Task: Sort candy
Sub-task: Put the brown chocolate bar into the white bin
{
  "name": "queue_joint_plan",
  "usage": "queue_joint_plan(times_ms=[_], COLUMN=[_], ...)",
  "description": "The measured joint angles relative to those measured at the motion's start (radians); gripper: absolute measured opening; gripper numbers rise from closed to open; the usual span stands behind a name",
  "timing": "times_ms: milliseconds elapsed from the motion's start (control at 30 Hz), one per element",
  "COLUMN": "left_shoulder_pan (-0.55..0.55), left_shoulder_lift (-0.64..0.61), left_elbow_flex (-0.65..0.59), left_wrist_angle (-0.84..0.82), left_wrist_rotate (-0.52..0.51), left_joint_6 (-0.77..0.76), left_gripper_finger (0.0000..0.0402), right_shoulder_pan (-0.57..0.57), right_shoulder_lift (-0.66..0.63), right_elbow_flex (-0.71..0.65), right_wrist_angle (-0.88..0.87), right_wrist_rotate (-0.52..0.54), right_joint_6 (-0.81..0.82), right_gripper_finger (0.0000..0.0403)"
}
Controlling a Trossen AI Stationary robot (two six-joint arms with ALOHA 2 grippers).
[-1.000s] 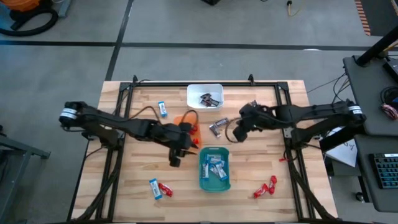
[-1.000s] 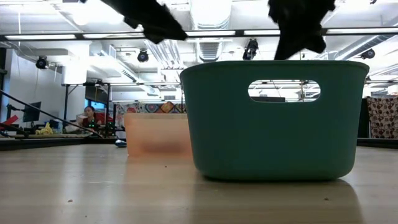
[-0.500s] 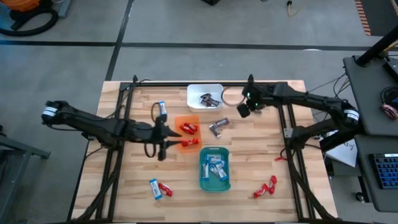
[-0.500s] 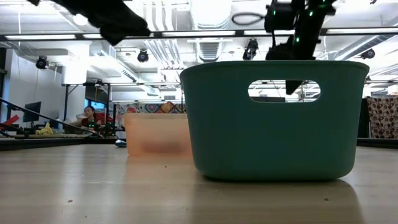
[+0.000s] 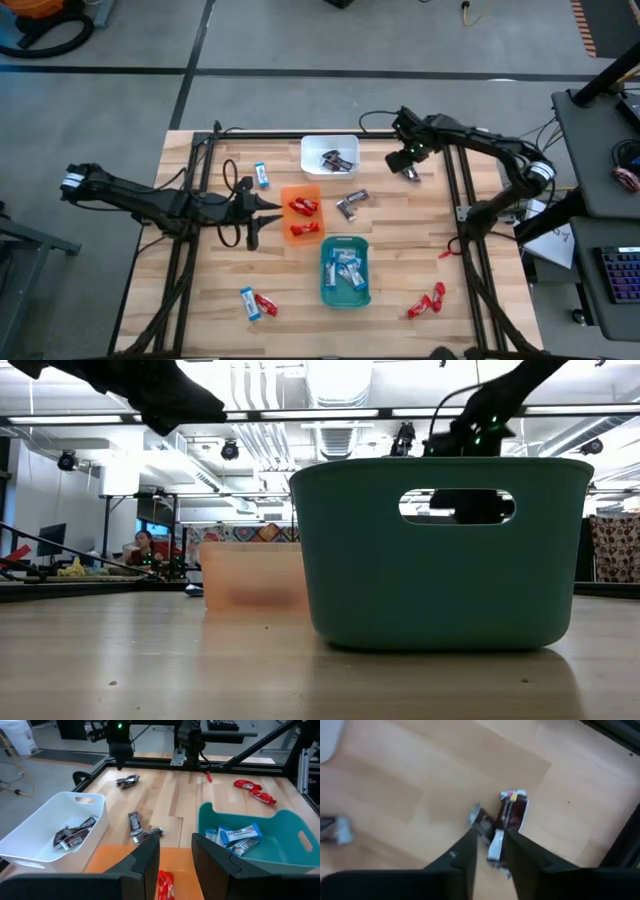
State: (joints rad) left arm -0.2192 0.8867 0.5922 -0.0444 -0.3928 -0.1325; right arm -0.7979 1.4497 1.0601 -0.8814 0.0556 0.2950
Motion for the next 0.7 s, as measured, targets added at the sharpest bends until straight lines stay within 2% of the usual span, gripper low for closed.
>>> queue_joint_plan(times_ms=[133, 300, 500, 700], left_shoulder_pan=[0.000, 0.000, 0.000, 0.000], left_shoulder_lift=[0.001, 0.001, 0.001, 0.002], left_elbow_flex=[0.000, 0.000, 0.000, 0.000], left_wrist_angle=[0.000, -0.001, -0.006, -0.010], left_wrist_rotate=[-0.002, -0.015, -0.018, -0.018], left_joint_6=[0.022, 0.045, 0.045, 0.053], left_gripper_finger=[0.0097, 0.0097, 0.0097, 0.0097], right_shoulder_pan=[-0.036, -0.082, -0.105, -0.104], right_shoulder_lift=[0.076, 0.175, 0.249, 0.268], right_elbow_flex=[0.001, 0.005, 0.014, 0.014], right_wrist_angle=[0.009, 0.028, 0.034, 0.037], right_wrist_rotate=[0.017, 0.023, 0.024, 0.023], right_joint_6=[0.019, 0.018, 0.000, -0.005], right_gripper_finger=[0.0142, 0.0185, 0.0191, 0.0185])
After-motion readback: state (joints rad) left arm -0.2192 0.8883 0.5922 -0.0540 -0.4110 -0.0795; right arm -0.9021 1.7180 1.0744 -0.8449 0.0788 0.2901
